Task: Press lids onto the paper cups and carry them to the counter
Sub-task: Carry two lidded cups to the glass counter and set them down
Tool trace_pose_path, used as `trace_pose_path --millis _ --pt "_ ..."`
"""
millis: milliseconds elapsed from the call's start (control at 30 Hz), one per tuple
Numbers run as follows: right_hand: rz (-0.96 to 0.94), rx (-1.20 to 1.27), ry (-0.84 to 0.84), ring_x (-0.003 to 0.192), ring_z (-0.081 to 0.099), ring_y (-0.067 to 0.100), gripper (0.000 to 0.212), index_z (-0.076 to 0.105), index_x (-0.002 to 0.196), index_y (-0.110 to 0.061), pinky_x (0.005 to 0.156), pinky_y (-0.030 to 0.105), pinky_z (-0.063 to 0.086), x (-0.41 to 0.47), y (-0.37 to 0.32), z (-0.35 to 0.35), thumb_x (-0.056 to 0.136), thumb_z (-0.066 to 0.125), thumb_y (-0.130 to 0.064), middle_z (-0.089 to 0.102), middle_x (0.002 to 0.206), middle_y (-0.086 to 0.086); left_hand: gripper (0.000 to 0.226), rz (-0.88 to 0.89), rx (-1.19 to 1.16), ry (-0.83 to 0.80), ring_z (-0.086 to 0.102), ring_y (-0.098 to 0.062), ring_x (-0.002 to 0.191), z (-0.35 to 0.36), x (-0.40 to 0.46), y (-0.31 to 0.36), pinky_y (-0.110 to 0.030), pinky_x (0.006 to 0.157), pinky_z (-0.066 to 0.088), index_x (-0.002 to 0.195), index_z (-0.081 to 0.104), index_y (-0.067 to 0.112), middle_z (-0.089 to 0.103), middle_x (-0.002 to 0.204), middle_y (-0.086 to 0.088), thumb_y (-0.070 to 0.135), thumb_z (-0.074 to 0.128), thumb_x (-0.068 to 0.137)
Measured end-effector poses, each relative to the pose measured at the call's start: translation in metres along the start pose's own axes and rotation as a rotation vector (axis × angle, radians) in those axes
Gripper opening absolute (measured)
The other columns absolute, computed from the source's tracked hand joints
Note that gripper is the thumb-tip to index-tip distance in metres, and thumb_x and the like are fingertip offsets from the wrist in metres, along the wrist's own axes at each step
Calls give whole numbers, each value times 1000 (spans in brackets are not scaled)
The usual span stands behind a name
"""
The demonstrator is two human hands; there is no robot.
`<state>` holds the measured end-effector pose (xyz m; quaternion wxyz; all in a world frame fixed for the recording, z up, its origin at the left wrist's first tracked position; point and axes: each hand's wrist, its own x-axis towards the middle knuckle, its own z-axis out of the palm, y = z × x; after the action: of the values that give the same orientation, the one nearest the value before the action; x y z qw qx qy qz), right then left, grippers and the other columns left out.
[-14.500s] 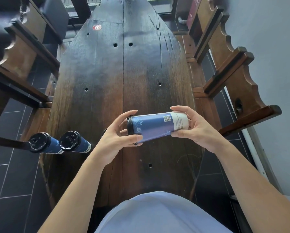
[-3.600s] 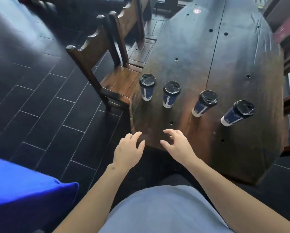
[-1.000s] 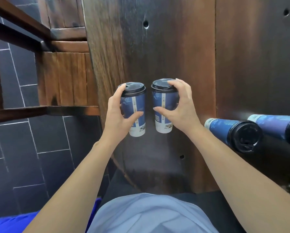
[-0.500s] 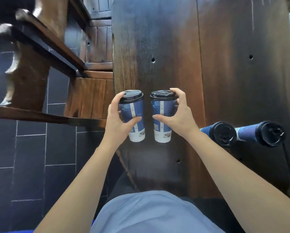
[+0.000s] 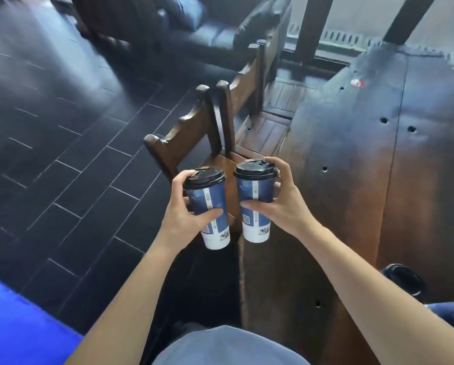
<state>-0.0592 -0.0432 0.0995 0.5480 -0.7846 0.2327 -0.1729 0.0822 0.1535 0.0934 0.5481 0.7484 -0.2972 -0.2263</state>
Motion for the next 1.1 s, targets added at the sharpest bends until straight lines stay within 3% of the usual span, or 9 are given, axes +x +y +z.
trace_pose_path --millis 100,233,367,500,633,733,900,967,1100 --pt "-19 4 -65 102 67 -5 91 32 142 -31 73 16 57 7 -26 53 74 89 -12 58 119 -32 89 -12 -34 82 65 0 112 -58 -23 -9 -23 87 58 142 35 27 59 120 37 0 89 76" --pt "-40 39 -190 95 71 -2 94 33 144 -22 73 16 56 19 -60 149 72 88 0 65 110 -25 90 -45 -68 169 66 -3 112 -149 -60 -35 -22 89 57 143 36 25 59 130 19 1 90 75" --pt "-78 57 -370 99 72 6 95 31 145 -27 83 29 61 29 -93 256 73 87 1 67 113 -17 85 -78 -69 284 65 -7 117 -241 -101 -70 -25 94 57 142 38 25 59 131 16 3 88 77" --pt "-121 80 -533 100 73 12 95 32 145 -28 85 35 62 34 -127 353 73 87 3 68 113 -13 83 -142 -56 428 63 -6 120 -315 -142 -100 -24 99 54 138 39 36 59 128 27 4 88 79" --pt "-177 88 -684 98 74 20 92 32 142 -31 84 48 62 42 -158 435 74 87 -1 67 115 -20 80 -188 -69 603 64 -10 118 -371 -178 -124 -28 100 55 139 41 35 58 132 13 4 87 81" --pt "-206 77 -755 94 74 25 89 33 139 -33 83 55 61 54 -174 478 74 86 -2 68 113 -12 79 -225 -81 705 64 -13 117 -398 -195 -137 -27 96 55 138 42 35 57 131 11 5 87 81" --pt "-264 79 -934 99 72 24 87 34 135 -34 89 56 58 82 -201 557 73 85 0 63 119 -7 74 -305 -84 936 61 13 102 -439 -215 -152 -9 85 49 139 42 23 57 117 36 -1 84 82" --pt "-283 82 -1013 99 72 23 86 33 135 -33 89 54 58 94 -210 591 74 85 -1 64 114 -14 74 -341 -72 1012 61 12 103 -455 -217 -159 -14 86 52 139 42 25 57 114 40 4 85 82" --pt "-344 127 -1160 99 73 19 79 31 135 -34 89 46 61 123 -233 660 82 81 -3 66 115 -11 74 -357 -96 1192 58 5 116 -494 -208 -167 -19 89 54 137 44 31 56 126 31 10 88 81"
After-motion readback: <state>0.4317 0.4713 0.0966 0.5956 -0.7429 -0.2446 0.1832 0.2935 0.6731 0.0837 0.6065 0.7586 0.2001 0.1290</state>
